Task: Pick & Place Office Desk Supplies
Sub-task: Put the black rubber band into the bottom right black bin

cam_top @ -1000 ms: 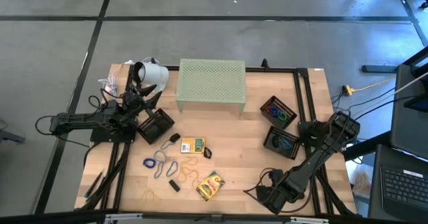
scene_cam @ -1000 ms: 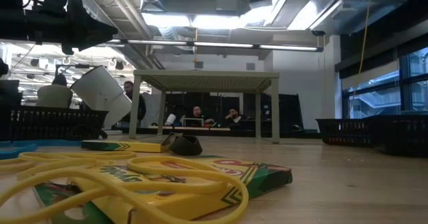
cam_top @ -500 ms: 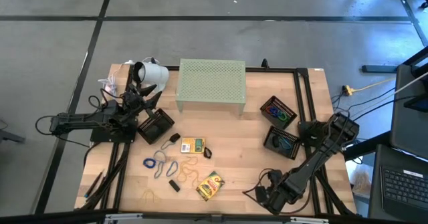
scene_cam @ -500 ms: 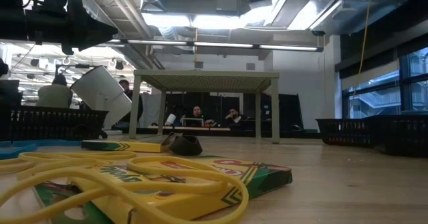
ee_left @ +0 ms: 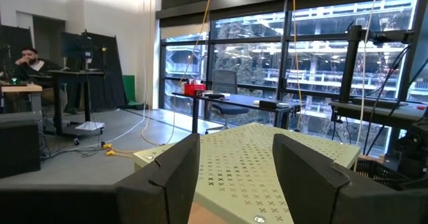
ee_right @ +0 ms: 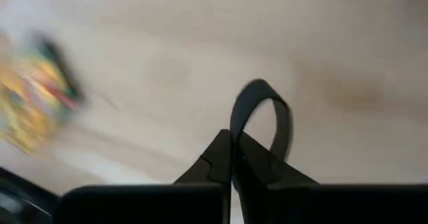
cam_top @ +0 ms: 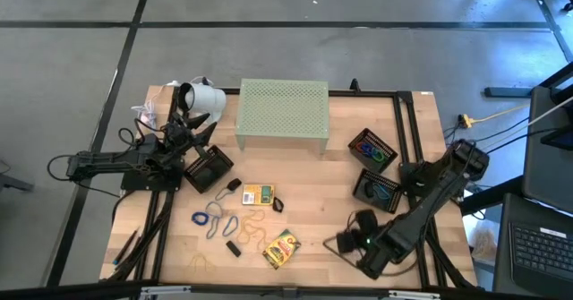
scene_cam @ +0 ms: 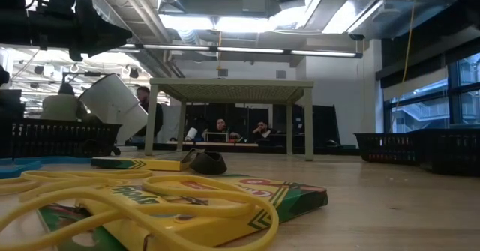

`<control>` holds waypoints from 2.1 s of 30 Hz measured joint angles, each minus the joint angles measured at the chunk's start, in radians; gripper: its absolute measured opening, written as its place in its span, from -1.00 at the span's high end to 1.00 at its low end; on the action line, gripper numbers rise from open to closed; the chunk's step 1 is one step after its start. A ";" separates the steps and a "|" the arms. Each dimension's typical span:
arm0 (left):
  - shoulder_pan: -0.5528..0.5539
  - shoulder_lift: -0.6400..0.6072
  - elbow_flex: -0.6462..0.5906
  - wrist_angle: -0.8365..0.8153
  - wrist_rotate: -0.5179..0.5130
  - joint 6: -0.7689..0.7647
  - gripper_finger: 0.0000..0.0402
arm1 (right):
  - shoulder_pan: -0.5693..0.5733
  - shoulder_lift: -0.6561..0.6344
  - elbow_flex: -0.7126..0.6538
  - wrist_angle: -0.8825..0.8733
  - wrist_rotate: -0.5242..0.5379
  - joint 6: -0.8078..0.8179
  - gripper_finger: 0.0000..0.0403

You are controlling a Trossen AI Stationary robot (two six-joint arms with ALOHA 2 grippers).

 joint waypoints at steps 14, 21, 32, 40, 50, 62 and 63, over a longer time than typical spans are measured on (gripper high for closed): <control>0.000 0.000 0.000 0.000 0.000 0.000 0.08 | -0.220 -0.196 0.002 -0.546 -0.061 -0.176 0.97; 0.000 0.000 0.000 0.000 0.000 0.000 0.08 | -0.312 -0.201 -0.033 -0.633 -0.192 -0.219 0.97; 0.000 0.000 0.000 0.000 0.000 0.000 0.08 | -0.346 -0.201 -0.132 -0.591 -0.241 -0.231 0.90; 0.000 0.000 0.000 0.000 0.000 0.000 0.08 | -0.346 -0.201 -0.132 -0.571 -0.240 -0.301 0.89; 0.000 0.000 0.000 0.000 0.000 0.000 0.08 | -0.346 -0.201 -0.132 -0.562 -0.237 -0.354 0.89; 0.000 0.000 0.000 0.000 0.000 0.000 0.07 | -0.346 -0.201 -0.132 -0.562 -0.237 -0.354 0.86; 0.000 0.000 0.000 0.000 0.000 0.000 0.07 | -0.346 -0.201 -0.132 -0.559 -0.237 -0.354 0.86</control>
